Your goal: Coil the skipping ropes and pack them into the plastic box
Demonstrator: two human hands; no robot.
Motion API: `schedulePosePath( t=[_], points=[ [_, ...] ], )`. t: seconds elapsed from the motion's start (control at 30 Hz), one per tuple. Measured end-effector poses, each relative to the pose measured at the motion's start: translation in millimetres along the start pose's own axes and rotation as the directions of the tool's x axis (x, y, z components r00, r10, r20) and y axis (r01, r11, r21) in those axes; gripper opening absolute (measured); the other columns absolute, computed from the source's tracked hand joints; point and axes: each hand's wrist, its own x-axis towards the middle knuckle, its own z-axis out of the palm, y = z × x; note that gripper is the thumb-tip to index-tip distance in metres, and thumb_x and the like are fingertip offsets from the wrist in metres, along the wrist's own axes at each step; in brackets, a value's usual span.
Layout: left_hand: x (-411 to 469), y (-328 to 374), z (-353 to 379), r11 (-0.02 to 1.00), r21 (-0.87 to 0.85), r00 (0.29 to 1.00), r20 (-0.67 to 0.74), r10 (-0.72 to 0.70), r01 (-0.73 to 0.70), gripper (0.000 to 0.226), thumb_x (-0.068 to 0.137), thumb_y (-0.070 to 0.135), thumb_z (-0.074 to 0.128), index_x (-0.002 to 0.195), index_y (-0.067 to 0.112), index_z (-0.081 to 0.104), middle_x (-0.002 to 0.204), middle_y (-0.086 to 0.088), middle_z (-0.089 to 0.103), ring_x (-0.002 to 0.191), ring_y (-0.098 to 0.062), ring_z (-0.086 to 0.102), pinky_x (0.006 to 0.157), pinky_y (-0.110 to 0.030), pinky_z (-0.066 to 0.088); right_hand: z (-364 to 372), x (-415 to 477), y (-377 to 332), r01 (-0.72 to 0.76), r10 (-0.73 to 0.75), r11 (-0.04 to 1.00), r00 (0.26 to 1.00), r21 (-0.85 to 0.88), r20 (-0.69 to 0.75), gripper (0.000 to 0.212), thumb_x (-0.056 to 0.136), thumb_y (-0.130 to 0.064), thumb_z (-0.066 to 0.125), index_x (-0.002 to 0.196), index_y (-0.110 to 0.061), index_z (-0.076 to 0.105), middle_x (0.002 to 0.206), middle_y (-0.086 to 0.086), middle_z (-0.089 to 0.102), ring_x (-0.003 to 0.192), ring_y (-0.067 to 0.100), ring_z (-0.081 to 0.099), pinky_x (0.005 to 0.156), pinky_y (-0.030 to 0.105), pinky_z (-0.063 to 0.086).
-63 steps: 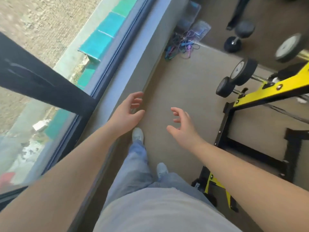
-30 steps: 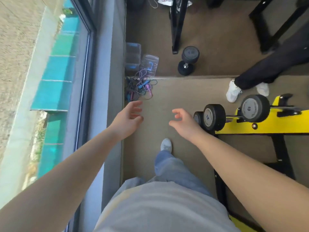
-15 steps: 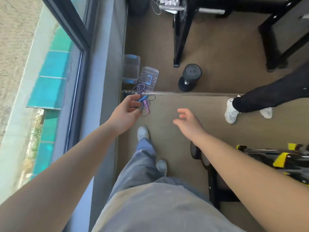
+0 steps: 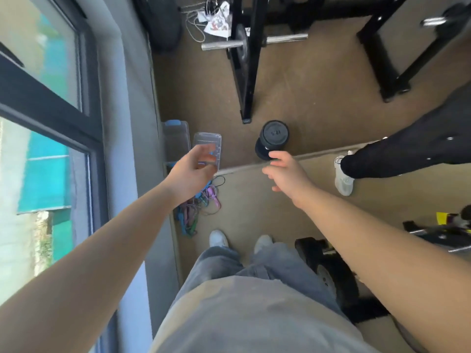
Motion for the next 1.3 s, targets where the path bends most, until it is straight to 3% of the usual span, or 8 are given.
schedulePosePath(
  t=[0.13,0.33,0.57,0.63,0.77,0.93,1.13,1.3],
  points=[
    [40.4,20.6,-5.7,1.000,-0.020,1.000,0.009,-0.020,0.020,0.041,0.096,0.015,0.053,0.136,0.027,0.053,0.120,0.010,0.065,0.106,-0.012,0.065,0.095,-0.044,0.055,-14.9,43.9,-29.2,-0.010,0.008,0.997,1.000,0.076,0.031,0.053,0.092,-0.017,0.063,0.142,-0.023,0.047,0.135,0.004,0.051,0.088,0.017,0.060,0.077,0.037,0.053],
    [103.3,53.5,-0.5,0.998,0.035,0.999,0.015,-0.051,0.050,0.030,0.098,0.015,0.050,0.119,0.032,0.062,0.118,0.012,0.066,0.110,-0.012,0.064,0.096,-0.039,0.054,-58.3,136.0,-61.4,0.004,-0.006,1.000,0.995,0.018,0.103,0.051,0.091,-0.020,0.063,0.140,-0.028,0.050,0.135,0.001,0.054,0.100,0.019,0.063,0.074,0.034,0.053],
    [188.7,123.5,25.7,0.975,-0.138,0.958,-0.207,-0.200,0.173,0.029,0.095,0.019,0.053,0.115,0.034,0.068,0.112,0.015,0.070,0.101,-0.008,0.068,0.096,-0.040,0.055,-131.3,250.2,-117.4,0.046,-0.021,0.994,0.970,-0.098,0.241,0.047,0.091,-0.018,0.062,0.137,-0.025,0.053,0.131,0.002,0.056,0.107,0.023,0.061,0.072,0.032,0.053],
    [206.9,149.3,33.4,0.957,-0.214,0.938,-0.242,-0.247,0.197,0.029,0.092,0.022,0.054,0.112,0.035,0.069,0.110,0.015,0.071,0.100,-0.009,0.068,0.097,-0.040,0.054,-148.2,274.2,-134.0,0.062,-0.017,0.988,0.956,-0.144,0.293,0.047,0.091,-0.017,0.062,0.137,-0.024,0.053,0.131,0.002,0.057,0.110,0.023,0.061,0.077,0.033,0.054],
    [238.7,187.4,43.1,0.931,-0.300,0.911,-0.286,-0.296,0.209,0.027,0.090,0.028,0.057,0.113,0.035,0.067,0.112,0.015,0.071,0.102,-0.008,0.068,0.100,-0.039,0.052,-169.7,314.4,-168.7,0.158,-0.051,0.956,0.920,-0.247,0.390,0.049,0.090,-0.021,0.062,0.137,-0.026,0.052,0.130,-0.001,0.057,0.115,0.022,0.059,0.102,0.048,0.050],
    [278.8,208.4,39.2,0.908,-0.360,0.879,-0.332,-0.341,0.216,0.032,0.094,0.015,0.055,0.122,0.025,0.066,0.113,0.009,0.071,0.100,-0.012,0.069,0.097,-0.036,0.054,-176.8,352.5,-202.0,0.220,-0.074,0.929,0.899,-0.298,0.432,0.048,0.090,-0.024,0.061,0.137,-0.027,0.051,0.129,-0.001,0.058,0.114,0.022,0.060,0.102,0.051,0.050],
    [324.2,200.0,4.0,0.892,-0.384,0.874,-0.314,-0.370,0.240,0.031,0.094,0.016,0.054,0.118,0.031,0.067,0.106,0.009,0.073,0.100,-0.018,0.070,0.093,-0.042,0.056,-164.6,387.7,-236.2,0.244,-0.058,0.902,0.885,-0.355,0.461,0.045,0.091,-0.026,0.059,0.135,-0.028,0.052,0.130,0.000,0.059,0.114,0.022,0.059,0.101,0.051,0.050],
    [362.4,196.9,-43.9,0.881,-0.417,0.872,-0.319,-0.372,0.223,0.029,0.095,0.016,0.052,0.115,0.031,0.067,0.106,0.006,0.073,0.101,-0.017,0.070,0.088,-0.037,0.055,-149.7,411.8,-278.8,0.262,-0.058,0.874,0.893,-0.410,0.447,0.044,0.095,-0.025,0.057,0.138,-0.027,0.051,0.133,0.001,0.058,0.117,0.023,0.058,0.102,0.051,0.050]
  ],
)
